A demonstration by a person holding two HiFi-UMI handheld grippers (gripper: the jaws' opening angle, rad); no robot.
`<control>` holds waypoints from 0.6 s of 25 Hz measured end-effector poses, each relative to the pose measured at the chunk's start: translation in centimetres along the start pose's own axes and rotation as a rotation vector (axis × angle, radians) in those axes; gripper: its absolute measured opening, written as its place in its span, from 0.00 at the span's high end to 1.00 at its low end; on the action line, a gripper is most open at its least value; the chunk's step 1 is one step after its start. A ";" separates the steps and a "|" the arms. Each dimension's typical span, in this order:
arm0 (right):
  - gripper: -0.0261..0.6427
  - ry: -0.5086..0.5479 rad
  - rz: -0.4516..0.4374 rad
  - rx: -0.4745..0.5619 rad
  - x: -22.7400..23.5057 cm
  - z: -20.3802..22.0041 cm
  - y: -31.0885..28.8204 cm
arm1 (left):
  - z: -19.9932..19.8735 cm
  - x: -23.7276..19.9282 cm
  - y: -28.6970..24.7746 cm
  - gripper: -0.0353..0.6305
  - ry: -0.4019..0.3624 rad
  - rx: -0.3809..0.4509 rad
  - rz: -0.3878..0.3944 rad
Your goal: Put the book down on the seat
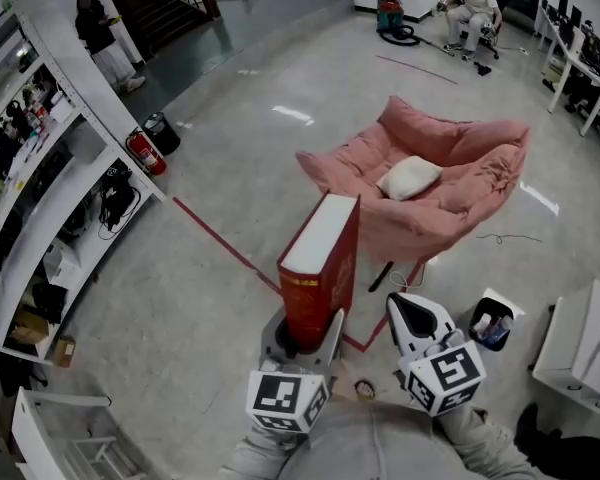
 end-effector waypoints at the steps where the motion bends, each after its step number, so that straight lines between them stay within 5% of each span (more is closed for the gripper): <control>1: 0.95 0.002 0.003 -0.001 0.3 -0.3 -0.7 | -0.1 -0.5 -0.6 0.56 0.002 0.000 0.002; 15: 0.95 0.017 0.007 -0.012 3.5 -4.8 -10.7 | -1.1 -7.6 -9.7 0.56 0.015 -0.011 0.009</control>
Point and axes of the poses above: the fingertips, and each gripper's own axes: y backward along the fingers, x to its right, z out of its underside, the point moved 10 cm from there along y, backward along the fingers, and after that the axes turned 12 degrees about -y, right-handed, at the moved point
